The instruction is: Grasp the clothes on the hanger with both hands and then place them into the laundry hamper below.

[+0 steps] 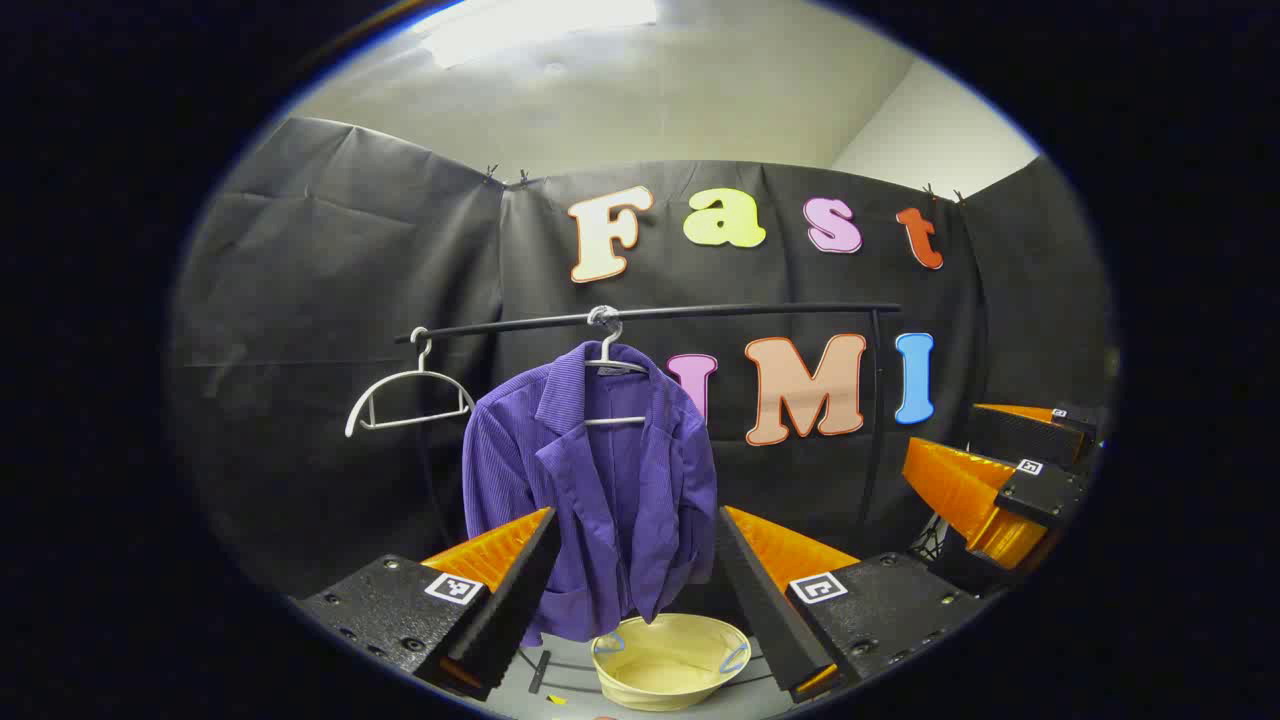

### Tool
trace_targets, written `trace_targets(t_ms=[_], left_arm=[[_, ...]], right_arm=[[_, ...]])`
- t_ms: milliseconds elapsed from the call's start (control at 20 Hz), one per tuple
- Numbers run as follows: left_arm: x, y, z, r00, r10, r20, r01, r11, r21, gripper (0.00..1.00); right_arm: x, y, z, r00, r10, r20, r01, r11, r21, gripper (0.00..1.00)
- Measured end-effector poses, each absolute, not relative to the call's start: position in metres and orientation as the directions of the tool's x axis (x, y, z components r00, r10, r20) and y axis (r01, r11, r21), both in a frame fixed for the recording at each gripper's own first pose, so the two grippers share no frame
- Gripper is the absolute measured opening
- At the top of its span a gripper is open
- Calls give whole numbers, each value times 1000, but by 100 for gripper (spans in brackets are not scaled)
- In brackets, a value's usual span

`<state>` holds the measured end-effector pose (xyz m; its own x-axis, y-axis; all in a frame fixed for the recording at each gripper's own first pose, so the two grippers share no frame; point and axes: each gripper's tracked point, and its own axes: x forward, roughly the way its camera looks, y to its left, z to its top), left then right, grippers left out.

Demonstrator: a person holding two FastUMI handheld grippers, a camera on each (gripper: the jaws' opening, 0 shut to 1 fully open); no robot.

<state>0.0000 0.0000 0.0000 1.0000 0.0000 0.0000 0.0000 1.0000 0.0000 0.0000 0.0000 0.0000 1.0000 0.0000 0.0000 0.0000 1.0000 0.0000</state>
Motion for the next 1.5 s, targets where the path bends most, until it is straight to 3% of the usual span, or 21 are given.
trace_targets(t_ms=[50,150,200,250,300,400,450,500,600,700,800,850,950,1050,1150,1250,1300,1500], left_arm=[[0,1,-1,1000,-3,-4,3,1000,0,92],[-2,0,-1,1000,-4,-1,4,1000,1,92],[-3,0,-1,1000,-4,1,4,1000,-1,93],[-3,0,-1,1000,-3,3,3,1000,-4,93],[-5,0,-1,1000,-3,4,3,1000,-5,93],[-5,4,-2,1000,-3,4,3,1000,-5,96],[-4,6,-2,1000,-3,4,3,1000,-4,95],[-3,6,-3,1000,-5,2,5,1000,-2,93],[-1,7,-5,1000,-8,1,8,1000,0,96],[3,10,-5,1000,-9,-3,9,1000,7,95],[9,14,-8,1000,-15,-8,15,1000,13,93],[11,16,-8,1000,-19,-8,19,1000,15,93],[15,22,-9,1000,-29,-8,29,999,24,96],[21,26,-10,999,-40,-9,41,999,26,93],[25,31,-12,999,-53,-12,54,998,31,93],[27,38,-11,998,-63,-8,64,997,34,93],[29,40,-13,998,-69,-7,69,997,33,93],[33,52,-14,996,-85,-6,85,995,49,93]], right_arm=[[0,1,2,1000,-6,2,6,1000,-2,99],[-1,4,2,1000,-10,5,10,1000,2,94],[-2,5,2,1000,-10,5,10,1000,3,99],[-2,7,2,1000,-11,5,11,1000,3,94],[-2,8,1,1000,-12,2,12,1000,1,99],[-2,9,2,1000,-16,5,16,1000,-6,94],[-1,9,4,1000,-19,6,19,1000,-6,99],[-2,10,2,1000,-20,5,20,1000,-5,94],[0,11,-1,1000,-26,2,26,1000,-5,99],[3,13,-1,1000,-28,1,28,1000,-9,94],[6,15,-2,999,-36,-1,36,999,-8,94],[9,16,-2,999,-42,-1,42,999,-8,99],[13,18,-3,999,-52,1,52,999,-8,94],[17,22,-5,998,-65,3,65,998,-10,99],[21,25,-7,997,-77,2,77,997,-15,94],[24,29,-9,996,-88,6,88,996,-21,94],[24,31,-10,995,-95,10,95,995,-24,99],[29,38,-13,993,-116,17,116,993,-34,94]])
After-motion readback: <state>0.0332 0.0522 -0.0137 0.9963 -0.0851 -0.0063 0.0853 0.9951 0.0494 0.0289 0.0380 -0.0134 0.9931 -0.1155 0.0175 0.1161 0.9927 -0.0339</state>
